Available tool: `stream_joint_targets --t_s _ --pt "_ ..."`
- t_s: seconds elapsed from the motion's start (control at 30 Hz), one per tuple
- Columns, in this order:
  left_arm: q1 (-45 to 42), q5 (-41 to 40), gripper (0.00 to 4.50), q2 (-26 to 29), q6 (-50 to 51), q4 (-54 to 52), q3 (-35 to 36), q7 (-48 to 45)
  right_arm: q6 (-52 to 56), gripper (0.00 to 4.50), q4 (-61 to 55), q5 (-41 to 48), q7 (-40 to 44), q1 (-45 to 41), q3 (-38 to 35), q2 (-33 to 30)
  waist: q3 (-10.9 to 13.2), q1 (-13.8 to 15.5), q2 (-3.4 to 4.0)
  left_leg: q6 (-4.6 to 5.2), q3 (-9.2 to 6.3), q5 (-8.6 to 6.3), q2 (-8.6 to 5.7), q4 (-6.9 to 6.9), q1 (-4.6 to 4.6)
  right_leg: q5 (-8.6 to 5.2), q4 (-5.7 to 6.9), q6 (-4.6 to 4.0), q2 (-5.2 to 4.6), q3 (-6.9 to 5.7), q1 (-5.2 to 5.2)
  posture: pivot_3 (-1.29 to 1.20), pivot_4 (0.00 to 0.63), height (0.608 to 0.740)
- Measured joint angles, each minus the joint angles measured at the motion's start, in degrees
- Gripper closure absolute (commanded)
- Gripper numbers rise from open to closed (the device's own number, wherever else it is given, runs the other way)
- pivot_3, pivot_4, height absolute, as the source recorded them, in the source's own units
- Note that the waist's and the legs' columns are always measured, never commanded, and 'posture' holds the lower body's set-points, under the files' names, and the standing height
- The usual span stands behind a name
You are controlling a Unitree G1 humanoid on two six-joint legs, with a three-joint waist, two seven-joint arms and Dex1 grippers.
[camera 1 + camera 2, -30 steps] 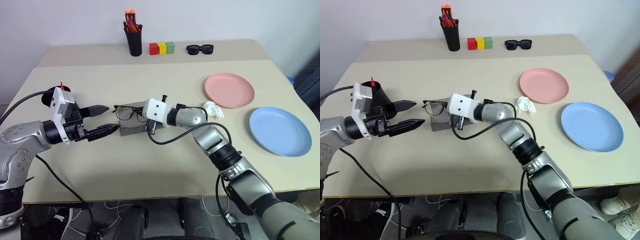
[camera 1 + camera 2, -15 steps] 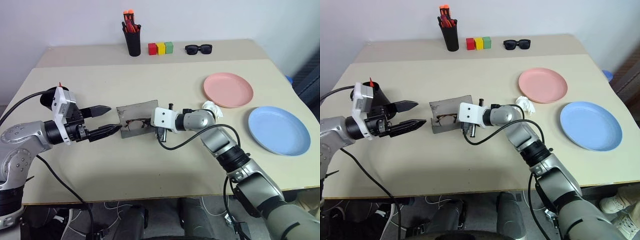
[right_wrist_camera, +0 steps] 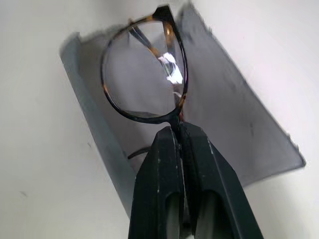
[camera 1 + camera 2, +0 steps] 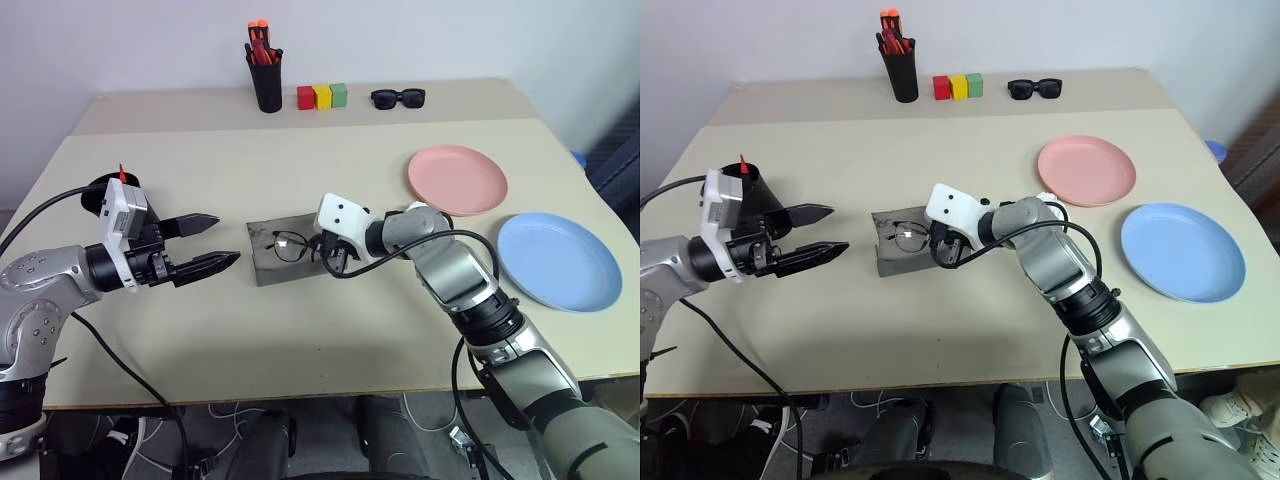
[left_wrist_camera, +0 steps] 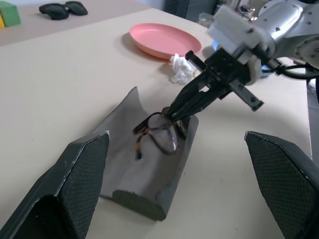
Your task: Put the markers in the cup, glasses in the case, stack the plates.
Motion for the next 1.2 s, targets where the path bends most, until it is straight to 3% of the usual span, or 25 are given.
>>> stream_joint_targets --t_s 0.17,0.2,0.3,0.5,0.63,0.8,0.97,1.1,1.2 --pt "0.0 0.0 0.00 0.0 -0.2 0.1 0.0 0.0 -2.6 4.47 0.0 0.5 0.4 0.2 0.7 0.0 0.0 -0.1 0.00 0.00 0.00 0.00 0.00 0.00 0.00 0.00 0.00 0.00 0.00 0.00 0.00 0.00 0.150 0.740" --pt "0.0 0.1 0.00 0.0 -0.3 0.1 0.0 -0.1 -3.0 4.18 0.0 0.5 0.4 0.2 1.0 -0.1 0.0 -0.1 0.00 0.00 0.00 0.00 0.01 -0.01 0.01 0.00 0.00 0.00 0.00 0.00 -0.01 0.00 0.150 0.740" --pt "0.0 0.4 0.00 0.0 -1.2 0.5 0.0 -0.4 -5.1 3.13 0.6 0.8 0.6 0.2 1.3 0.1 0.0 -0.1 0.00 0.00 0.00 0.00 0.00 -0.01 0.00 0.00 0.00 0.00 0.00 0.00 0.00 0.00 0.150 0.740" --pt "0.4 1.3 0.00 -0.1 -2.0 1.2 0.0 -0.5 -5.7 0.19 0.8 2.7 -1.2 0.2 0.1 2.1 0.0 -0.1 0.00 -0.01 0.00 0.00 0.01 -0.01 0.00 0.00 0.01 0.00 0.00 0.00 -0.01 0.00 0.150 0.740" --pt "-0.7 2.7 0.00 -0.6 -3.5 3.3 -0.5 0.3 -5.3 0.19 0.9 6.4 -3.5 0.1 -5.4 4.6 0.0 0.1 -0.01 -0.02 -0.01 0.01 0.01 0.00 0.02 0.01 0.01 -0.01 0.00 0.00 0.00 0.00 0.150 0.740" --pt "-6.9 7.4 0.00 -5.3 -8.3 8.8 -2.0 5.0 -0.8 0.19 -5.3 20.8 -5.1 3.1 -21.0 7.7 0.0 0.9 -0.03 -0.03 -0.05 0.01 0.00 0.00 -0.01 0.03 -0.05 -0.02 -0.01 -0.01 0.03 0.00 0.150 0.740" --pt "-11.8 11.5 2.27 -7.1 -11.8 14.9 -5.3 5.8 1.6 0.12 -14.6 27.6 -0.8 16.4 -23.9 -1.0 0.0 1.6 0.01 -0.05 0.05 -0.03 -0.05 0.04 -0.03 0.03 -0.09 -0.01 -0.03 0.00 0.04 0.00 0.150 0.740" --pt "-18.2 19.7 4.36 -11.8 -18.6 24.0 -10.5 9.6 2.9 0.12 -22.9 34.4 0.9 21.5 -27.3 -5.2 0.0 1.5 -0.01 -0.08 0.10 -0.01 0.01 0.09 0.07 0.04 -0.04 -0.01 0.02 -0.01 0.10 0.00 0.150 0.740" --pt "-24.2 24.7 4.47 -15.3 -21.5 32.4 -12.7 14.3 3.0 0.12 -24.8 35.8 -0.3 23.0 -27.7 -6.6 0.0 1.7 -0.04 -0.08 0.09 0.00 0.03 0.16 0.09 0.04 -0.04 -0.01 0.06 -0.02 0.17 0.00 0.150 0.740"
